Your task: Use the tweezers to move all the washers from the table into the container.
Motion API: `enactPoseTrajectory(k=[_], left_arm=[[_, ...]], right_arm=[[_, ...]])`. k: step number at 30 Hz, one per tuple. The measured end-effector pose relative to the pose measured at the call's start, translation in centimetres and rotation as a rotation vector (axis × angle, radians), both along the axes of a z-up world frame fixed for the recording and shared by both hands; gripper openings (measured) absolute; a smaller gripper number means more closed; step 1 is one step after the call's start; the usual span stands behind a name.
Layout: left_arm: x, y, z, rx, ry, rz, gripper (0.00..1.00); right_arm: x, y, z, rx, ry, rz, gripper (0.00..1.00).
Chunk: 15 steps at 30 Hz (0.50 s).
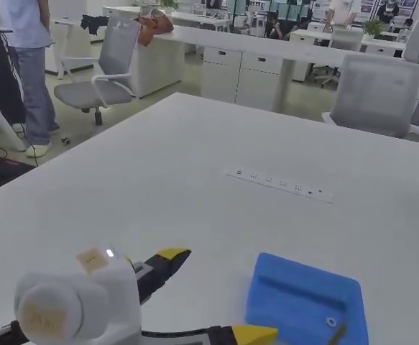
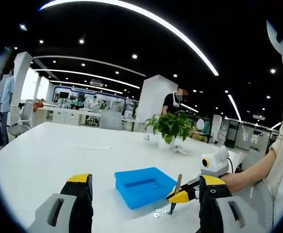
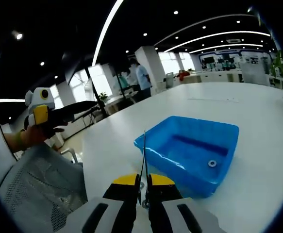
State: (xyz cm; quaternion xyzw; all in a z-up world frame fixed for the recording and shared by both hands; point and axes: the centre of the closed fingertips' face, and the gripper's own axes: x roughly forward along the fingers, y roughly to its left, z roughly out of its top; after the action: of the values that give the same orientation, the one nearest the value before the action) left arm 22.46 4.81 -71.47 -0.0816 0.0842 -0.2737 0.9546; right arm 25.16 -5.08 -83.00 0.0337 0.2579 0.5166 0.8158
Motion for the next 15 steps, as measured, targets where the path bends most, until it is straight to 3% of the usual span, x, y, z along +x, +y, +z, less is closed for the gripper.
enactPoseTrajectory(k=[5, 11, 14, 15], left_arm=[[0.0, 0.0, 0.0, -0.003, 0.0, 0.0, 0.93], [0.0, 0.1, -0.1, 0.002, 0.002, 0.002, 0.92], [0.0, 0.1, -0.1, 0.004, 0.002, 0.001, 0.92], [0.0, 0.0, -0.1, 0.003, 0.002, 0.001, 0.92]], right_arm=[[-0.5, 0.2, 0.2, -0.028, -0.041, 0.029, 0.04], [-1.9, 0.6, -0.1, -0.179, -0.188, 0.154, 0.03], [-1.9, 0.2, -0.4, -0.266, -0.227, 0.159, 0.03], [-2.1, 0.7, -0.3, -0.244, -0.213, 0.164, 0.02]])
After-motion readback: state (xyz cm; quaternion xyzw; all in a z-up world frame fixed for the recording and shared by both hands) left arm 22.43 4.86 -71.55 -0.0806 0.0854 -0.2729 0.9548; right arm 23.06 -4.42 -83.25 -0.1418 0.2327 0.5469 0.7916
